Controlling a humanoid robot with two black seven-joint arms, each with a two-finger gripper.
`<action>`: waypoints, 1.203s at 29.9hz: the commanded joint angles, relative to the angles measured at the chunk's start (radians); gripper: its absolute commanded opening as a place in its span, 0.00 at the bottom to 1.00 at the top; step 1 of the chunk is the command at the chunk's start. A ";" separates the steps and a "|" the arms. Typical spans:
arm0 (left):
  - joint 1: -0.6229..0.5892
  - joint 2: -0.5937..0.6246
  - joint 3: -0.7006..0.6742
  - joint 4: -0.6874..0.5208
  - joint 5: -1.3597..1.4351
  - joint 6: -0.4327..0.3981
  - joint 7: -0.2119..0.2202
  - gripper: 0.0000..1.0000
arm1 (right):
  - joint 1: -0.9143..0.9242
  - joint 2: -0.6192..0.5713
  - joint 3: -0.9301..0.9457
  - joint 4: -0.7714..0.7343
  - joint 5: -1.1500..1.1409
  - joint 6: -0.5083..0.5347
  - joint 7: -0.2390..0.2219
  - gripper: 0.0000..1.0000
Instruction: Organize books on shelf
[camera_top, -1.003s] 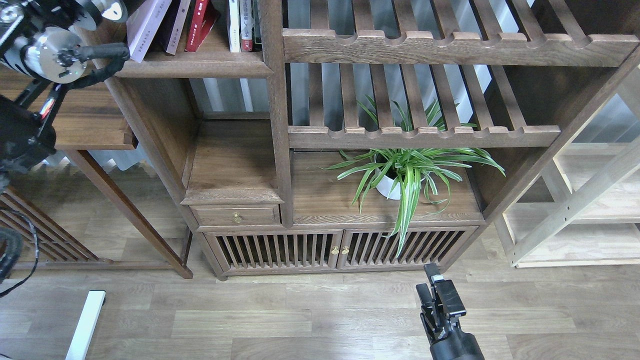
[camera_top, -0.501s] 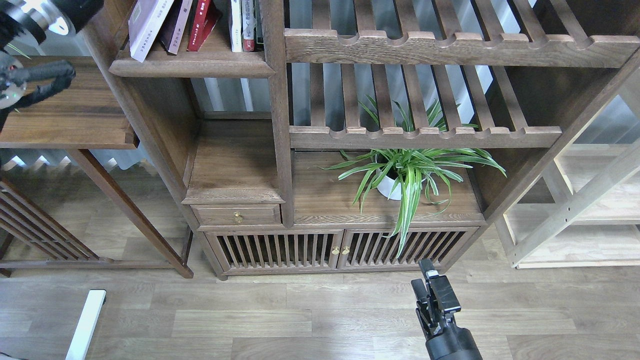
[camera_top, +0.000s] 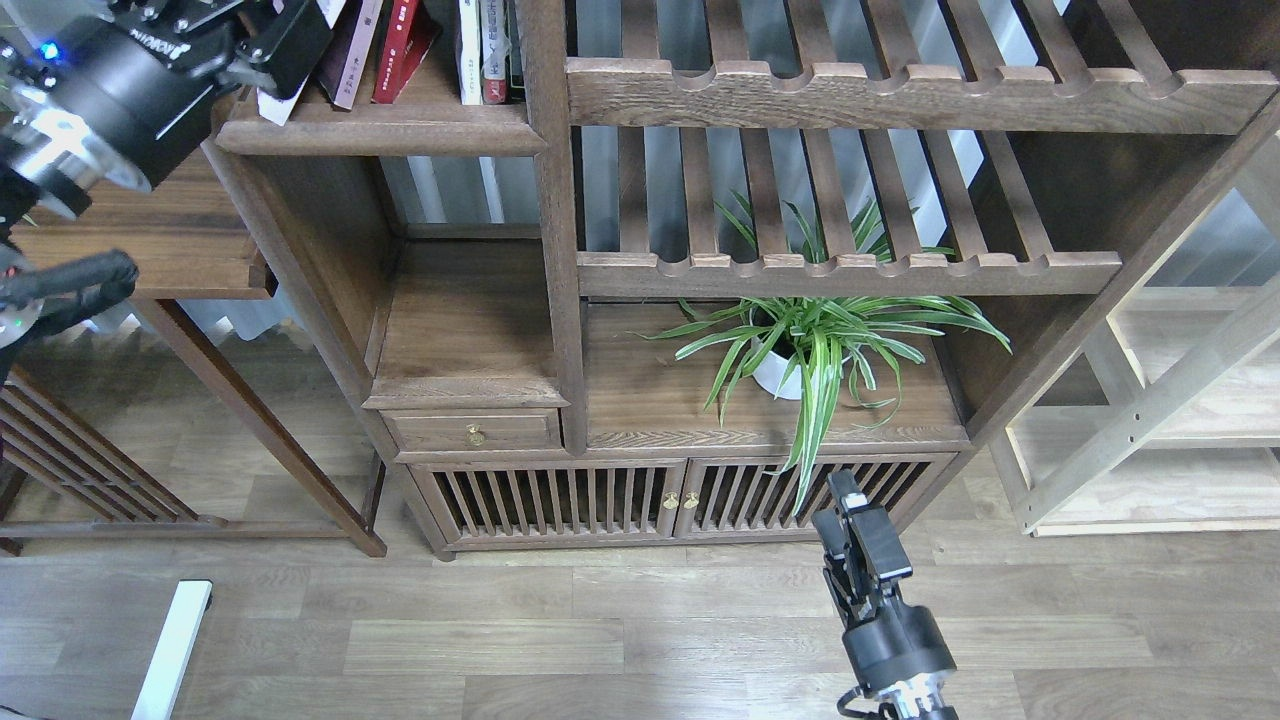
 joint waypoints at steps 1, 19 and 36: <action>0.040 -0.015 -0.024 -0.027 -0.034 -0.057 0.005 0.64 | 0.049 -0.001 -0.006 0.006 -0.007 0.000 0.000 0.89; 0.410 -0.247 -0.030 0.112 -0.324 -0.384 -0.002 0.77 | 0.413 0.044 -0.006 0.009 -0.005 -0.242 0.002 0.99; 0.416 -0.389 -0.027 0.252 -0.324 -0.384 -0.003 0.92 | 0.439 0.047 -0.005 -0.002 -0.004 -0.248 0.005 0.99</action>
